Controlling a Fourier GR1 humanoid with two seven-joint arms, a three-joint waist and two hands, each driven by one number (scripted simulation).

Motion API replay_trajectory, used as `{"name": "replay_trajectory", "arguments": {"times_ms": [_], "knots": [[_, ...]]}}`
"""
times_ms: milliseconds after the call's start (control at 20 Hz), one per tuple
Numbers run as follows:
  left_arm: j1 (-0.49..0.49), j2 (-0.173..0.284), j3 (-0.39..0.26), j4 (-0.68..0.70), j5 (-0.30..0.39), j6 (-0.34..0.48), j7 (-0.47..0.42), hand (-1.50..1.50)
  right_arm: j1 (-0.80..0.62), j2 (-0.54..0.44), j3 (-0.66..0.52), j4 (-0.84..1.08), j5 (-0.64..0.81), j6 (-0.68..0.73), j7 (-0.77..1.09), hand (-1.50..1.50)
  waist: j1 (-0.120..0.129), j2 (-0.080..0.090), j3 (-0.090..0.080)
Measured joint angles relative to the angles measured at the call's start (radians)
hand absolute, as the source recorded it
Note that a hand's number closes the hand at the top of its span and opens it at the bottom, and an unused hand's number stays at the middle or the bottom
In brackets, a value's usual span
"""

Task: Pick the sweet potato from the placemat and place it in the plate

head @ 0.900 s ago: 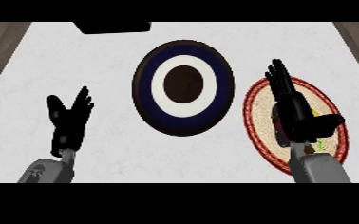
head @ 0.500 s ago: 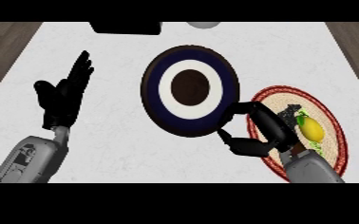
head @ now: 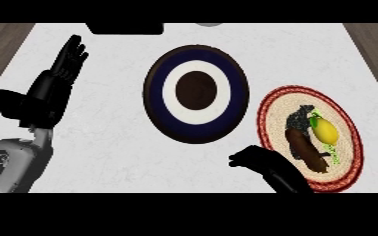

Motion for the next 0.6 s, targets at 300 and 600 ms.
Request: {"name": "replay_trajectory", "arguments": {"times_ms": [300,600], "knots": [[0.013,-0.003,0.038,0.003,-0.011,-0.042,-0.02,0.0,0.057,-0.03,-0.022,-0.141,0.047,-0.049,-0.045,-1.5,-0.007,0.005,0.002],[0.031,0.014,0.064,-0.006,-0.003,-0.067,-0.015,0.0,0.055,-0.148,-0.038,-0.338,0.259,0.005,0.236,-1.5,-0.019,0.0,-0.001]]}}
